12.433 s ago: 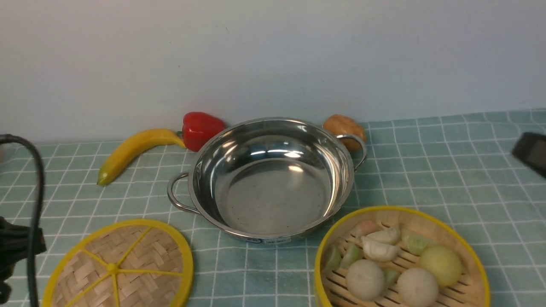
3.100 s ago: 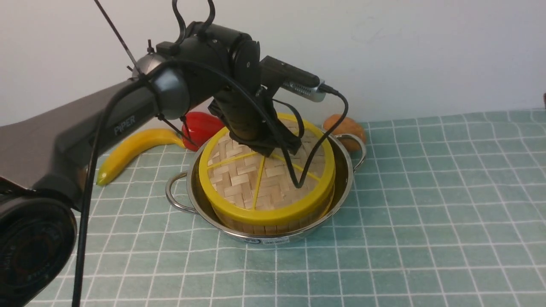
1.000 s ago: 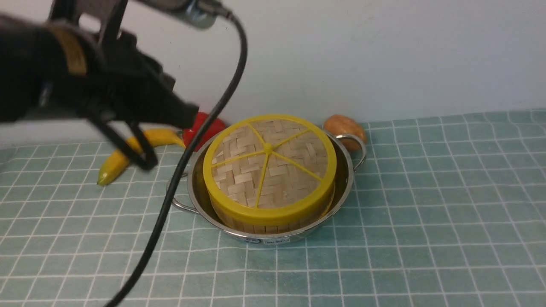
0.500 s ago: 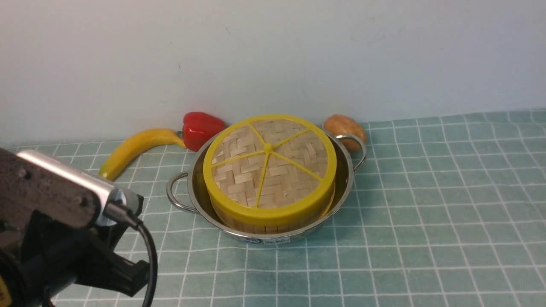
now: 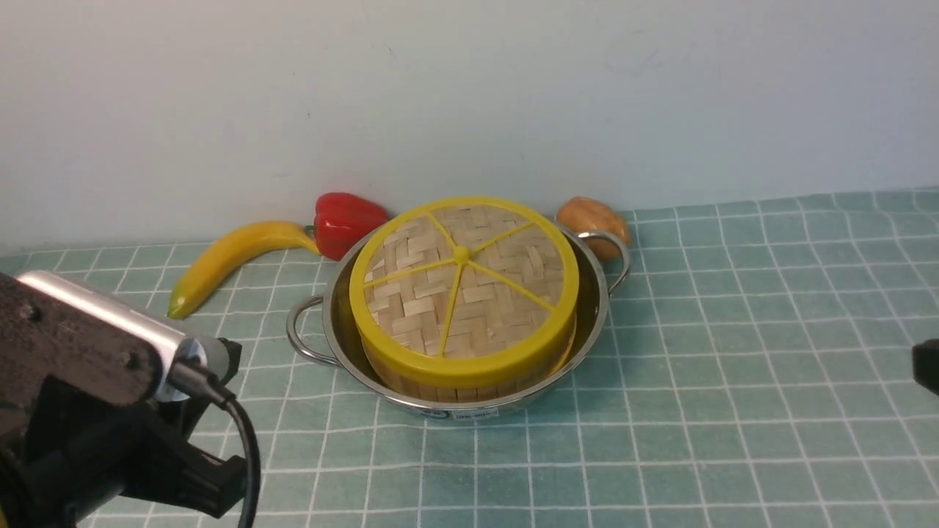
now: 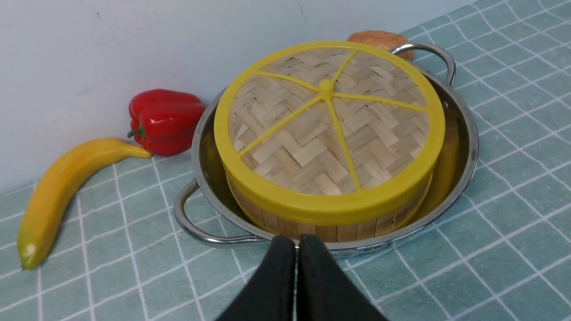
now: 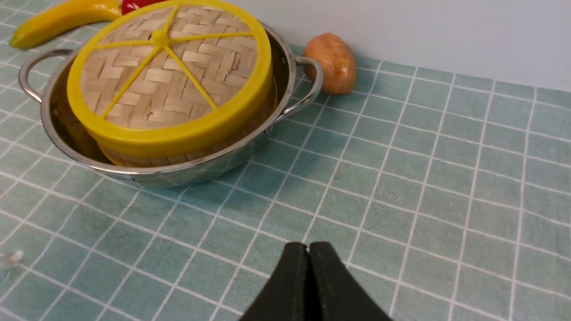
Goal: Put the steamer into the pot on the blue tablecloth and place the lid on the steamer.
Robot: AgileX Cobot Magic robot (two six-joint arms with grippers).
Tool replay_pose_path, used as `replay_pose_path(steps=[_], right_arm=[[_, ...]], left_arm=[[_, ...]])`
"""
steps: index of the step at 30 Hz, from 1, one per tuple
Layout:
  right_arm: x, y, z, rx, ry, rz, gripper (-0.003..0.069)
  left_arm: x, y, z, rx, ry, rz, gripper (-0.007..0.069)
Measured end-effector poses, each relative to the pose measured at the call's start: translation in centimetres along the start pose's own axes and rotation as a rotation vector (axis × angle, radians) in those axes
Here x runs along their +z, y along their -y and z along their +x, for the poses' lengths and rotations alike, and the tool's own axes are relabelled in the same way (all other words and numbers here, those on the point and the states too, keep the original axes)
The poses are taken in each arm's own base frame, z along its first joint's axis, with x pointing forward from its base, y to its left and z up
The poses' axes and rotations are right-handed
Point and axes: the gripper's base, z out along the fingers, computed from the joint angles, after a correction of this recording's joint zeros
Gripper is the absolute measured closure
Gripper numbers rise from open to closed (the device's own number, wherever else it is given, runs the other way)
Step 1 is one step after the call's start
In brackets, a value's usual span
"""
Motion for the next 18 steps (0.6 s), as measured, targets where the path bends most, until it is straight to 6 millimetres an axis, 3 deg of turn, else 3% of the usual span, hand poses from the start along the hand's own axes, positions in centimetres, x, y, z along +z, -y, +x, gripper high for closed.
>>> replay_pose_path(steps=[3, 6, 7, 8, 10, 16, 18], right_arm=[[0.0, 0.0, 0.0, 0.0, 0.0, 0.0, 0.0643], [0.0, -0.1, 0.0, 0.011, 0.0, -0.007, 0.0631], [0.0, -0.1, 0.0, 0.025, -0.001, -0.015, 0.0625], [0.0, -0.1, 0.0, 0.026, -0.001, -0.016, 0.0624], [0.0, -0.2, 0.0, 0.037, -0.002, -0.023, 0.0615], [0.0, -0.2, 0.0, 0.042, 0.0, -0.026, 0.0599], [0.0, -0.2, 0.0, 0.042, 0.0, -0.026, 0.0595]], left_arm=[[-1.5, -1.3, -0.1, 0.025, 0.054, -0.092, 0.0613], [-3.5, -3.1, 1.4, 0.007, 0.091, -0.265, 0.0613], [-4.4, -3.6, 3.0, -0.02, 0.091, -0.354, 0.0606], [-4.6, -3.7, 3.0, -0.023, 0.097, -0.366, 0.0605], [-5.3, -3.9, 6.4, -0.079, 0.073, -0.486, 0.0602], [-5.5, -2.5, 12.3, -0.11, 0.097, -0.562, 0.0602], [-5.5, -2.3, 13.0, -0.108, 0.108, -0.565, 0.0602]])
